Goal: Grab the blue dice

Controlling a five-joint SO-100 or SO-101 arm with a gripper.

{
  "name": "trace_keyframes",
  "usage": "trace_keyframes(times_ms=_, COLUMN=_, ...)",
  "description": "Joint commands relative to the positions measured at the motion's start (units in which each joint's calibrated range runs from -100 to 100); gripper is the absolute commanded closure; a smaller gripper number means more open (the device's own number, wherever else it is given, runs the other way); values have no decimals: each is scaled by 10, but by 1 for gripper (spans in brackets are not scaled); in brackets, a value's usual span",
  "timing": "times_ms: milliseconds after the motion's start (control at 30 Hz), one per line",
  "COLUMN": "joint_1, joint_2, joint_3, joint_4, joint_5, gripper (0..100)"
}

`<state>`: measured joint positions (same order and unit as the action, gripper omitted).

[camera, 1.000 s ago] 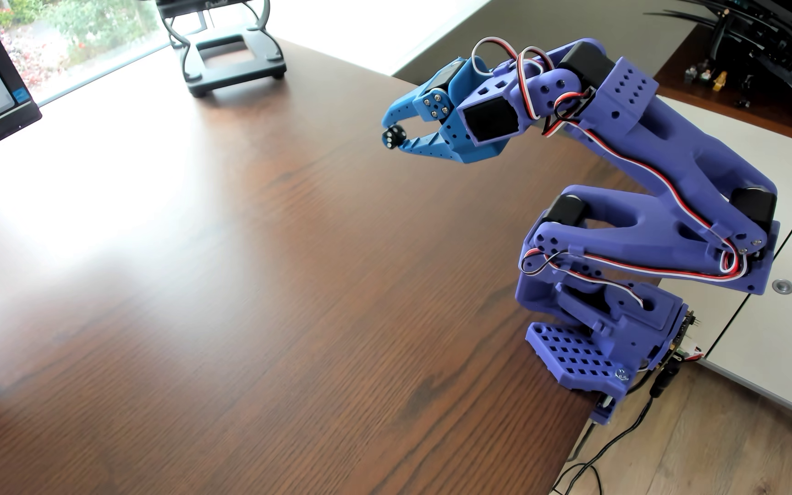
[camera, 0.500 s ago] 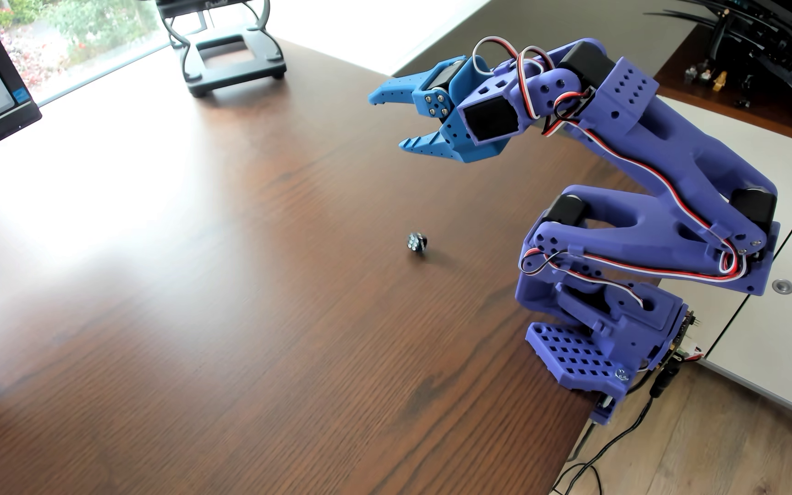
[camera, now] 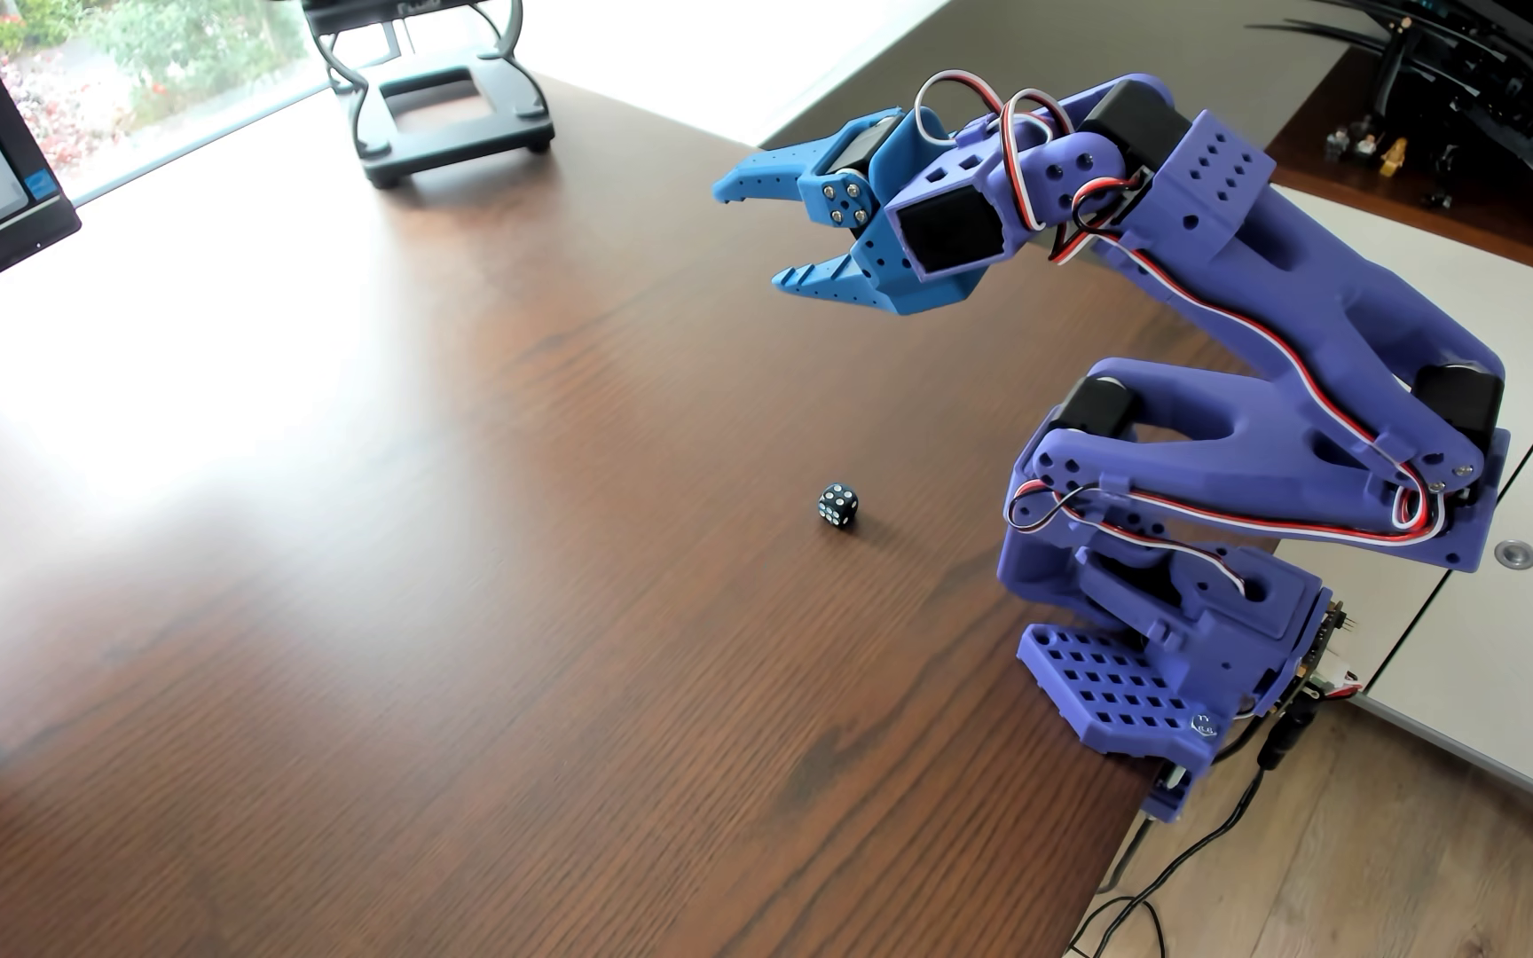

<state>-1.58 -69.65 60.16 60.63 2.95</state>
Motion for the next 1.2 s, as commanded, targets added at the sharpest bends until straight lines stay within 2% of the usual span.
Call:
trace_keyframes(times_ms=0, joint_1=2, joint_2=0, joint_3=-32, joint_4=-14, joint_5=3, gripper=77)
trace_keyframes(times_ms=100, joint_1=-1, joint_2=0, joint_3=-12, joint_4=-15, joint_5=-1, gripper=78)
trace_keyframes(times_ms=267, joint_1=-5, joint_2=-57, joint_3=53, joint_4=-15, joint_5=-2, gripper=99)
trace_keyframes(times_ms=500, joint_1=-33, joint_2=-304, joint_3=268, joint_4=-7, joint_5=-7, gripper=96)
trace_keyframes(times_ms=867, joint_1=-30, joint_2=-302, joint_3=366, joint_4=-12, joint_5=-19, gripper=96)
trace_keyframes(times_ms=1167, joint_1=-14, joint_2=-302, joint_3=369, joint_4=-14, joint_5=-19, gripper=96)
